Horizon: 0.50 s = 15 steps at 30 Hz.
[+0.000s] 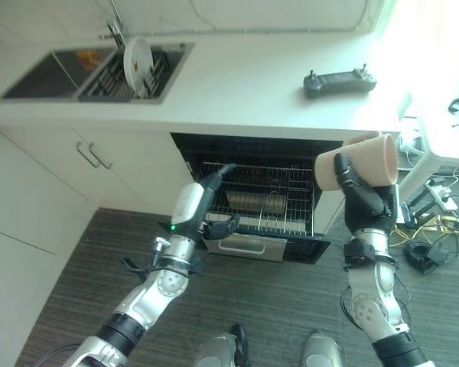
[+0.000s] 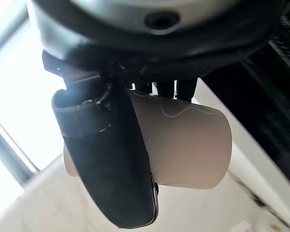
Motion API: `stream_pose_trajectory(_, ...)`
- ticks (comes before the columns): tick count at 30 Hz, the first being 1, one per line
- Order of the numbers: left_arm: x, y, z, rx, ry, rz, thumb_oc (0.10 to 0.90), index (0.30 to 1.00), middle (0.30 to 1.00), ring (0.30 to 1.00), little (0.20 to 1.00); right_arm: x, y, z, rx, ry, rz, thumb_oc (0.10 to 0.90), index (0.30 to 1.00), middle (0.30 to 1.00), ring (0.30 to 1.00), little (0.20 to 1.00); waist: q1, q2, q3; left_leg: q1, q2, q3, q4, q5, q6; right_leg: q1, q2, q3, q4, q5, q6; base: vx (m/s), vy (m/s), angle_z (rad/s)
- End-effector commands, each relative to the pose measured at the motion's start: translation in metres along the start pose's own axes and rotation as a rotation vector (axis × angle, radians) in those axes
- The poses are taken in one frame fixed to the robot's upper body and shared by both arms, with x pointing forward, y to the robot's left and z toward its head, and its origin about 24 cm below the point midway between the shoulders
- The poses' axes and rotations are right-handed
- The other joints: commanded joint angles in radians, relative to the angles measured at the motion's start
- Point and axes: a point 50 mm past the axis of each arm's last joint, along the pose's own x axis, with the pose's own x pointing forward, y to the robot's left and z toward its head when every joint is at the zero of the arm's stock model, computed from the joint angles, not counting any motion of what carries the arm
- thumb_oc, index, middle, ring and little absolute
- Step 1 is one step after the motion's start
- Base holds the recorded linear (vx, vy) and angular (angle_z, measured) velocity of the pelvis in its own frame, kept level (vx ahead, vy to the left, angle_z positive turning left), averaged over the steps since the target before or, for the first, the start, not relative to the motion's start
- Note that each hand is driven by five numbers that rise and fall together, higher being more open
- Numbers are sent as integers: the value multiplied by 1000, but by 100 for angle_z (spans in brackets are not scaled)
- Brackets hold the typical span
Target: Place the dishes in the dishwasher.
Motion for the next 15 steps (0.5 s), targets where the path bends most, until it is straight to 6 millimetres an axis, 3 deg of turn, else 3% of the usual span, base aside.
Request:
stream_pose_trajectory(1, 16, 24, 36, -25, -215, 127, 800, 900, 900, 900, 900, 28, 27, 40, -5, -214, 205, 400, 300, 300, 300, 300, -13, -9, -104, 56, 49, -36, -18, -78, -18, 58, 62, -27, -51, 0, 9, -9, -194, 14)
stream_pose_trajectory(6, 15, 17, 33, 43, -210, 49, 800, 900, 900, 900, 900, 27, 13, 41, -74, -199, 159, 400, 300, 300, 300, 300, -23, -6, -120, 32, 95, -4, -18, -53, -62, 55, 50, -59, -51, -28, 0, 51, -69, 7)
stream_pose_trajectory(15, 6, 19, 13, 129, -107, -37, 800, 900, 900, 900, 900, 15, 2, 32, -125, -128, 151, 400, 300, 300, 300, 300, -34, 9, -137, 4, 108, 0, -18, -52, -81, 50, 30, -68, -51, -29, 15, 85, 38, -3)
